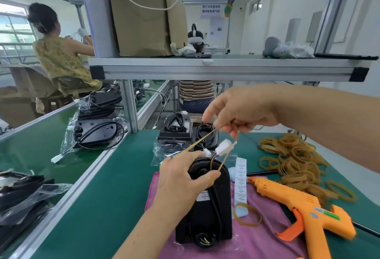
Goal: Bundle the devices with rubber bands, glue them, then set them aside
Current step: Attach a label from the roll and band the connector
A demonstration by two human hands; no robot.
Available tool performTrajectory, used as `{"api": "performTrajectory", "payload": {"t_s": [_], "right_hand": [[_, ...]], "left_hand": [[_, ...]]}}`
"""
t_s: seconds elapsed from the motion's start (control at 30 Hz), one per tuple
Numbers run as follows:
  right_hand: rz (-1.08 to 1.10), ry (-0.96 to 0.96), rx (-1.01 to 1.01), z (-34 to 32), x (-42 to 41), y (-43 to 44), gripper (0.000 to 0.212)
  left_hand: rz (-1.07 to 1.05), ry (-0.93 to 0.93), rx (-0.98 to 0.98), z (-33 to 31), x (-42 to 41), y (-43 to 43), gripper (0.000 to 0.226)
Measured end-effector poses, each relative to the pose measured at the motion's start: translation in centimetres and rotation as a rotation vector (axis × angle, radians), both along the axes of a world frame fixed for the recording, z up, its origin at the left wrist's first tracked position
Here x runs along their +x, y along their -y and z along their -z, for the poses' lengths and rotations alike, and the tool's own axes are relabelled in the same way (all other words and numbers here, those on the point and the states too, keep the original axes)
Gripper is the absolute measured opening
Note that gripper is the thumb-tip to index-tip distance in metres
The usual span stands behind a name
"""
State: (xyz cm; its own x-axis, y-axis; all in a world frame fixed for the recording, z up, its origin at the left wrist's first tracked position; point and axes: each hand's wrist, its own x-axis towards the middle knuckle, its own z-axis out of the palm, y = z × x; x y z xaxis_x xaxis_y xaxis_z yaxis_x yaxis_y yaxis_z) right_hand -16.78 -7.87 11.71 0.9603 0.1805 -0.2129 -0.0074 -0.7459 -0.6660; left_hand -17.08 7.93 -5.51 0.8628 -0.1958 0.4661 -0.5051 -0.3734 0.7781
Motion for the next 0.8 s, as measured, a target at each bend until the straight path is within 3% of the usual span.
{"api": "performTrajectory", "payload": {"t_s": [0.27, 0.43, 0.53, 0.7, 0.8], "right_hand": [[0.130, -0.025, 0.281, 3.3, -2.1, 4.7, 0.019], [0.322, -0.200, 0.521, 8.3, -0.9, 6.1, 0.023], [0.326, -0.313, 0.647, 11.1, -0.3, 5.4, 0.024], [0.361, -0.377, 0.761, 13.5, 0.4, 4.5, 0.028], [0.355, -0.383, 0.723, 14.1, 0.5, 4.3, 0.027]], "left_hand": [[-0.013, 0.095, 0.047, 0.4, -0.2, 0.1, 0.054], [-0.019, 0.109, 0.045, 0.3, -0.8, 0.1, 0.047], [-0.022, 0.102, 0.045, 0.0, -0.9, 0.1, 0.041], [-0.033, 0.089, 0.057, 0.3, -0.8, -0.1, 0.042], [-0.041, 0.105, 0.059, 0.5, -0.8, 0.0, 0.043]]}}
